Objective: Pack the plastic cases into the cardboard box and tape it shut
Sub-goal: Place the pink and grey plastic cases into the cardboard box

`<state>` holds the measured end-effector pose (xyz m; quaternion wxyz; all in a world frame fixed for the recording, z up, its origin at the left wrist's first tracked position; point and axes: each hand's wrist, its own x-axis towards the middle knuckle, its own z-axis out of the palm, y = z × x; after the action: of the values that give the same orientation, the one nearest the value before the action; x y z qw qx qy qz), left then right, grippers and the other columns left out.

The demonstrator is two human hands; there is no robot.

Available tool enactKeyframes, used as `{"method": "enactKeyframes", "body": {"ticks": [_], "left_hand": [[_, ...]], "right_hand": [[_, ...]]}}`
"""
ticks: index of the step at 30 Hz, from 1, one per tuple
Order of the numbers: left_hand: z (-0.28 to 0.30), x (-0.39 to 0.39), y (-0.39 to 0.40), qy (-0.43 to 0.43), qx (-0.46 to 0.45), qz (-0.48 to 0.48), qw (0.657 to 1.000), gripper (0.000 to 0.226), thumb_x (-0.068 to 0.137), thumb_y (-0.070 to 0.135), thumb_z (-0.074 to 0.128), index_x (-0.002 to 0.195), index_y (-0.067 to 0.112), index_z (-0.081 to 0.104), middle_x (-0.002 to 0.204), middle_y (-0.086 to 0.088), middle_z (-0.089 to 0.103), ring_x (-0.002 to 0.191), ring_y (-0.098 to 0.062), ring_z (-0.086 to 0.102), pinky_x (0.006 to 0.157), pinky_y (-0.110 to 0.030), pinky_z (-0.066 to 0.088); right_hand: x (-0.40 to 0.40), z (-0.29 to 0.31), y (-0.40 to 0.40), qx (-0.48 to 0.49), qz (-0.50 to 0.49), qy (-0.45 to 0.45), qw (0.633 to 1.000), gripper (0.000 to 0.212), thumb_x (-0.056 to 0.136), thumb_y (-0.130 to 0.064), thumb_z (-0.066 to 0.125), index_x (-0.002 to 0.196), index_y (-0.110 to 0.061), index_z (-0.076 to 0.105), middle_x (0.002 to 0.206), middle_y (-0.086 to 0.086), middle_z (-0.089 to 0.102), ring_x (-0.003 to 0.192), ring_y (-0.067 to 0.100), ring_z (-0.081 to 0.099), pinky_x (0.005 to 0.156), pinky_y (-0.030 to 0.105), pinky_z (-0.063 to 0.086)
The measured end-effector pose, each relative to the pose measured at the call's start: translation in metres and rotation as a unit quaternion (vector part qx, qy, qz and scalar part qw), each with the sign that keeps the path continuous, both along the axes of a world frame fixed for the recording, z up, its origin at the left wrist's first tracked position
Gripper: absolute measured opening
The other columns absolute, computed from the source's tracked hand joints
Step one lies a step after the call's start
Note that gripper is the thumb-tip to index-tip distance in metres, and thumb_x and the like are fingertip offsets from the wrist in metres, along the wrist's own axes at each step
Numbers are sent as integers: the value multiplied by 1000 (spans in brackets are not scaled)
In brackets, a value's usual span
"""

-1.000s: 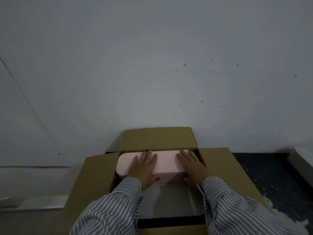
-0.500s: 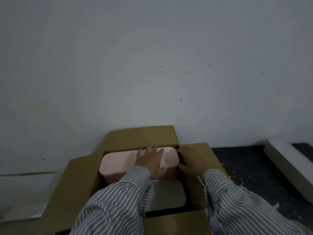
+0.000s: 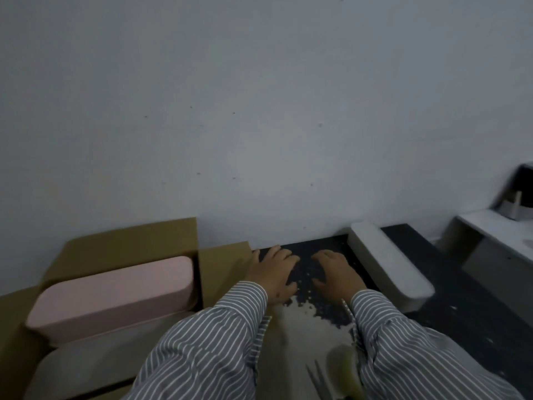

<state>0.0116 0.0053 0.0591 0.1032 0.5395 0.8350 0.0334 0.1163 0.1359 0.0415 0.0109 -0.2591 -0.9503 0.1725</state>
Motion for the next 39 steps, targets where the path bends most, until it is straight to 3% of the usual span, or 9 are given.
{"method": "enactKeyframes", "body": {"ticks": [9,17,21,24,28,32,37,39], "left_hand": [[-23,76,119,-34,-32,-33,998,66,92,33,47,147,21,14,157,0,11,145,-21,3,116,-54,4],[-63,106,192,-68,-69,-47,994,71,91,31,49,148,21,9,158,-1,4,146,-22,3,116,-53,7],[-77,106,216,-78,-75,-53,993,72,89,30,51,148,19,10,158,-3,5,145,-23,7,115,-51,13],[-85,105,228,-92,-80,-55,991,72,89,29,51,148,19,11,158,-2,4,145,-24,8,115,-50,16],[-92,101,238,-97,-86,-59,990,73,89,28,52,148,19,11,158,-3,3,144,-24,8,115,-48,17],[-95,95,243,-86,-96,-59,990,73,89,29,52,148,19,11,158,-4,-1,145,-24,5,116,-48,17],[-93,90,251,-61,-108,-61,990,75,88,33,53,148,22,8,158,-4,-7,146,-24,-5,118,-48,8],[-91,88,253,-53,-121,-57,990,78,86,35,55,148,23,8,158,-2,-8,145,-25,-7,117,-50,6]], "right_hand": [[84,-24,111,3,-86,-58,995,62,84,-34,58,138,-17,33,151,5,23,137,28,23,110,39,31],[109,-58,177,-5,-170,-93,981,75,78,-46,62,138,-20,26,154,9,10,140,35,13,113,47,24],[104,-78,192,-58,-220,-100,969,97,73,-54,65,145,-21,8,156,11,3,141,35,10,114,47,22],[99,-88,200,-112,-239,-105,959,115,67,-59,67,146,-18,-5,155,12,5,138,36,18,110,47,28],[97,-95,207,-106,-236,-79,963,119,64,-55,71,146,-15,-5,149,13,17,133,36,28,107,44,32],[101,-97,216,-118,-206,-83,968,120,65,-49,73,146,-16,-10,153,10,11,137,37,21,111,47,27],[105,-89,220,-109,-121,-158,974,117,71,-39,73,147,-22,-15,158,-4,-1,146,23,1,113,64,1],[105,-86,222,-99,-78,-181,975,113,74,-34,72,147,-26,-14,158,-7,-3,146,20,-4,110,67,-2]]}}
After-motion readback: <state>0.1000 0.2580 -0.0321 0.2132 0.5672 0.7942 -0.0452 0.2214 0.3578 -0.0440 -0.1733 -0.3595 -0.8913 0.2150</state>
